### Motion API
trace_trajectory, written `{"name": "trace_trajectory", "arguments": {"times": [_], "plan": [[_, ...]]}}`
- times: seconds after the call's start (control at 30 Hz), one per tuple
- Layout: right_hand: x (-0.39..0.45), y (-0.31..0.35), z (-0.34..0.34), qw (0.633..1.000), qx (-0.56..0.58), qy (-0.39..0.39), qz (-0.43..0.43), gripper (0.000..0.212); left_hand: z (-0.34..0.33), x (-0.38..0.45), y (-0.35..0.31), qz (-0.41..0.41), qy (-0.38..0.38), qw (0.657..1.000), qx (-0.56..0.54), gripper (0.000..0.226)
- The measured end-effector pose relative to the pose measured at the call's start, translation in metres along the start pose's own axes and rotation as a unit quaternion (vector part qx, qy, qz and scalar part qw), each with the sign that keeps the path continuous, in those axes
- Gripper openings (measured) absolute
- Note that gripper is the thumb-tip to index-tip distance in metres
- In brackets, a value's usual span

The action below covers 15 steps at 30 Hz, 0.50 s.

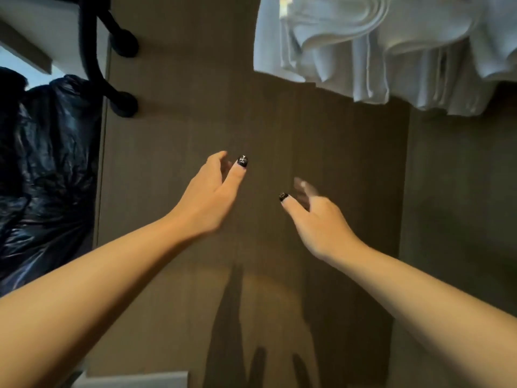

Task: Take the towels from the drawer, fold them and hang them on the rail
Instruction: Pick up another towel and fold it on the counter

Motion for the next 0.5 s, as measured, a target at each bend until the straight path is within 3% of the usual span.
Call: {"name": "trace_trajectory", "arguments": {"times": [0.13,0.23,0.5], "plan": [[-0.021,-0.014,-0.041,0.99,-0.106,0.08,0.038,0.061,-0.008,-0.039,0.047,0.021,0.08,0.996,0.039,0.07],[-0.034,-0.024,-0.075,0.986,-0.12,0.115,0.031,0.065,-0.013,-0.065,0.085,0.035,0.134,0.988,0.066,0.081],[-0.078,-0.052,-0.181,0.957,-0.127,0.247,-0.084,0.068,-0.013,-0.136,0.192,0.068,0.289,0.947,0.126,0.084]]}}
Point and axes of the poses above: each hand's wrist, its own x-axis towards the middle knuckle, its own z-axis out of the back of the hand, y = z × x, the point moved 1 cm from there along x, towards the middle knuckle, and after that the axes turned 7 degrees about y, right-handed, at the moved point
